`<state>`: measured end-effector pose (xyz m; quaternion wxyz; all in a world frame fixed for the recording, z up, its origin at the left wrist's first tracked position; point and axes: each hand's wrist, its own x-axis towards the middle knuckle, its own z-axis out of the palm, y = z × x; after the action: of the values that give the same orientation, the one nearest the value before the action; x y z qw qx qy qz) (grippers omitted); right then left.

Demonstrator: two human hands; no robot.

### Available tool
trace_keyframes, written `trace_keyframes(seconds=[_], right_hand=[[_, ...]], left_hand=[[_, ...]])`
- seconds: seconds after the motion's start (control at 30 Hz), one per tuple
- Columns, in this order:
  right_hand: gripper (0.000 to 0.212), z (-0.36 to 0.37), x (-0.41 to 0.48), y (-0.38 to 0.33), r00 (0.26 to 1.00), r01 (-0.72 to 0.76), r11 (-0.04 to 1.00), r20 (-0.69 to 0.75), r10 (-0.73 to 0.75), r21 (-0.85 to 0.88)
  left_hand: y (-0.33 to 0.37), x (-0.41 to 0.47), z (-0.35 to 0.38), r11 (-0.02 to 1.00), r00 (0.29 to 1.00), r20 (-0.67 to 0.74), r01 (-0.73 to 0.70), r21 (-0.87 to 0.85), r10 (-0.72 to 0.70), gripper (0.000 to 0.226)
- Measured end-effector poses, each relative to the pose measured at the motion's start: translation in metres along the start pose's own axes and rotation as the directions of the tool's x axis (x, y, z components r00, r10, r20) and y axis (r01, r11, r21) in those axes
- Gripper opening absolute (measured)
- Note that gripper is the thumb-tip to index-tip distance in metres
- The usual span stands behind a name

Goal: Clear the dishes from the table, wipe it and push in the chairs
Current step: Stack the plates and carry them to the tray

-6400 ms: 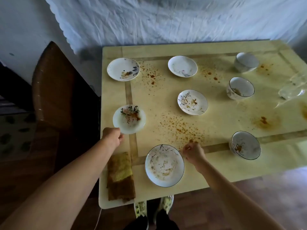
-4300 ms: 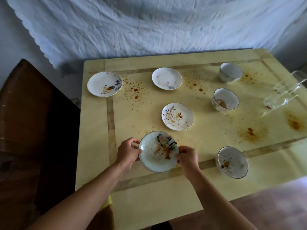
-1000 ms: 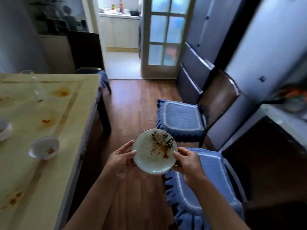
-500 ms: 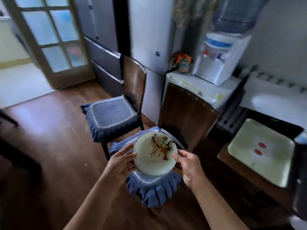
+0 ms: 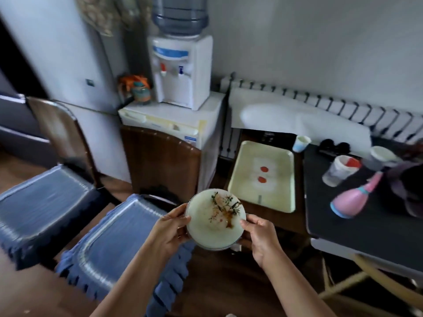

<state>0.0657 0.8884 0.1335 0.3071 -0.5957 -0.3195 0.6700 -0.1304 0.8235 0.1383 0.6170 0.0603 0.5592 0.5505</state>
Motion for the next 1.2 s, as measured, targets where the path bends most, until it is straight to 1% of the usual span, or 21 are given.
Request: trace_keyframes(seconds=[0.17,0.27,0.47,0.57,0.7,0.87,1.03,1.2], right_hand=[[0.035,-0.050,0.055,-0.042,0.994,0.009,0.998,-0.114,-0.001,0.066],[0.036,-0.070,0.086,-0.063,0.985,0.015,0.997,-0.172,-0.002,0.070],[0.042,-0.098,0.145,-0.099,0.976,-0.008,0.993,-0.213,0.034,0.121],[0.041,-0.105,0.177,-0.113,0.974,-0.020,0.989,-0.222,0.053,0.147],[0.031,-0.105,0.228,-0.134,0.965,-0.042,0.987,-0.250,0.080,0.154],[0.028,-0.096,0.310,-0.163,0.954,-0.057,0.981,-0.280,0.108,0.185],[0.031,-0.085,0.390,-0.175,0.946,-0.085,0.981,-0.296,0.134,0.174],[0.029,-0.077,0.445,-0.179,0.919,-0.108,0.971,-0.350,0.179,0.213]], left_hand=[[0.006,0.067,0.077,0.998,0.996,0.070,0.061,0.035,-0.063,0.045],[0.011,0.100,0.112,0.995,0.992,0.096,0.080,0.058,-0.085,0.046],[0.022,0.162,0.171,0.988,0.987,0.101,0.115,0.100,-0.125,0.047],[0.030,0.199,0.191,0.981,0.987,0.083,0.124,0.151,-0.138,0.046],[0.044,0.257,0.215,0.969,0.985,0.053,0.149,0.196,-0.162,0.046],[0.068,0.344,0.248,0.956,0.985,0.011,0.165,0.241,-0.173,0.046],[0.084,0.414,0.273,0.939,0.992,-0.080,0.114,0.323,-0.094,0.047],[0.079,0.472,0.285,0.911,0.982,-0.190,0.094,0.400,-0.018,0.044]])
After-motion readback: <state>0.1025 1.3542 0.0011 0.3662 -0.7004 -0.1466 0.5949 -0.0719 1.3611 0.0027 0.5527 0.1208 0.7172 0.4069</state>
